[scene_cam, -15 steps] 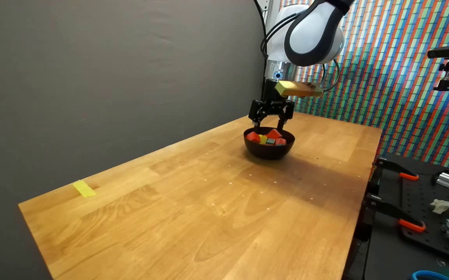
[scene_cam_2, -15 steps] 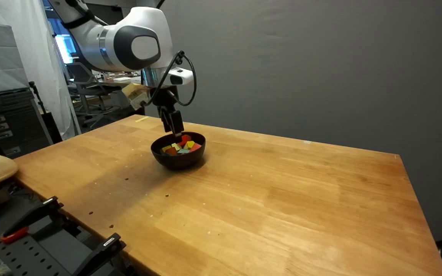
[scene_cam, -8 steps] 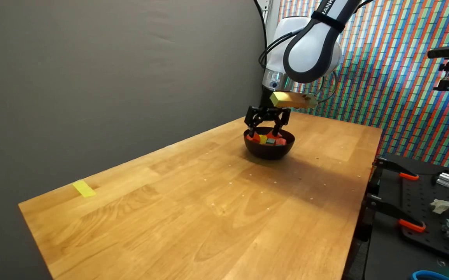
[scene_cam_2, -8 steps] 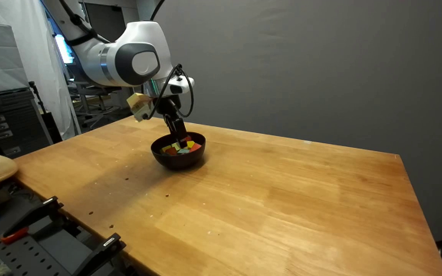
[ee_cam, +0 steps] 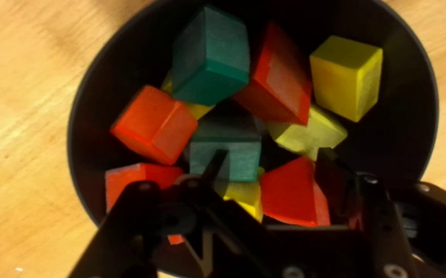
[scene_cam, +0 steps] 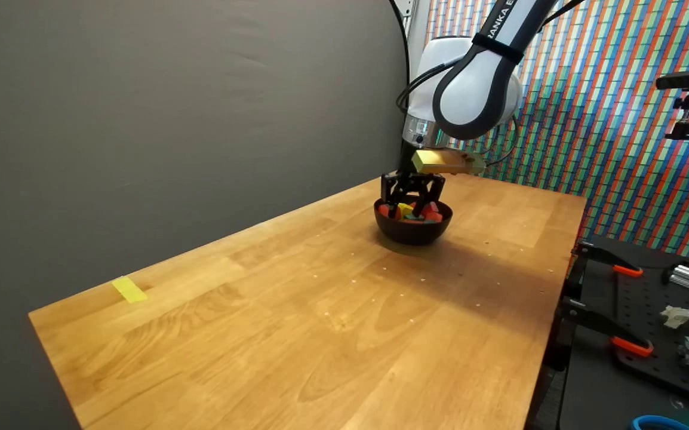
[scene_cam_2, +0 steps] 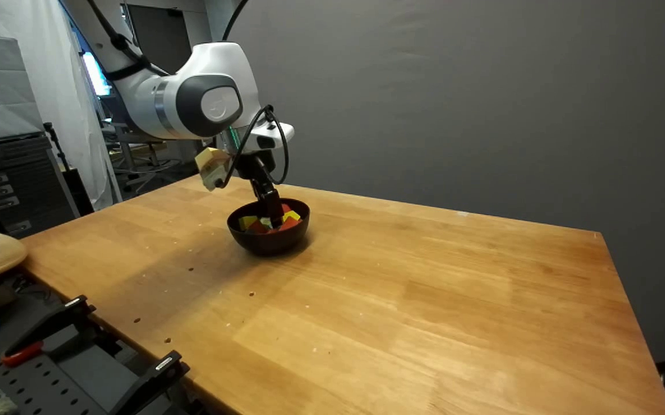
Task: Remove the cubes from the bowl
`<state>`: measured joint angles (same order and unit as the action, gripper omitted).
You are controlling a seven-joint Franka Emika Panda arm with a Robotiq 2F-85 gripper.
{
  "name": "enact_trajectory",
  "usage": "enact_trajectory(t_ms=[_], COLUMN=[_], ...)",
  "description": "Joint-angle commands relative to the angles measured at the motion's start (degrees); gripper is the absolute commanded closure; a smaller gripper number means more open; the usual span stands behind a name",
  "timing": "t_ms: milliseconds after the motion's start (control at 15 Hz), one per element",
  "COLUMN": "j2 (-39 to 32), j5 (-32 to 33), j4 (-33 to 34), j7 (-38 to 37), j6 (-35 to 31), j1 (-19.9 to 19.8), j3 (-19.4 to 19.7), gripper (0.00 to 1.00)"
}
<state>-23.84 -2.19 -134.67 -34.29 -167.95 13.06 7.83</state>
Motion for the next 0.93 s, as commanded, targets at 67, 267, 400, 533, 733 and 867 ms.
enact_trajectory(t_ms=[67,267,400,533,733,867], j2=[-0.2,1.2,2.7,4.9,9.3,13.2], j5=[-2.8,-3.7,-3.9,-3.1,1.3,4.0], j4=[0.8,0.0,-0.7,-1.6,-2.5,-2.8], j7=[-0.6,-0.8,-1.0,-1.4,-3.2,-3.4], j6=[0.7,1.0,2.0,3.8,6.3,8.8], j1=[0.3,-0.2,0.0,0.5,2.8,2.4], j3=[0.5,0.7,1.2,2.2,5.2,5.0], gripper=[0.78,0.96,1.0,0.96,0.96,0.96])
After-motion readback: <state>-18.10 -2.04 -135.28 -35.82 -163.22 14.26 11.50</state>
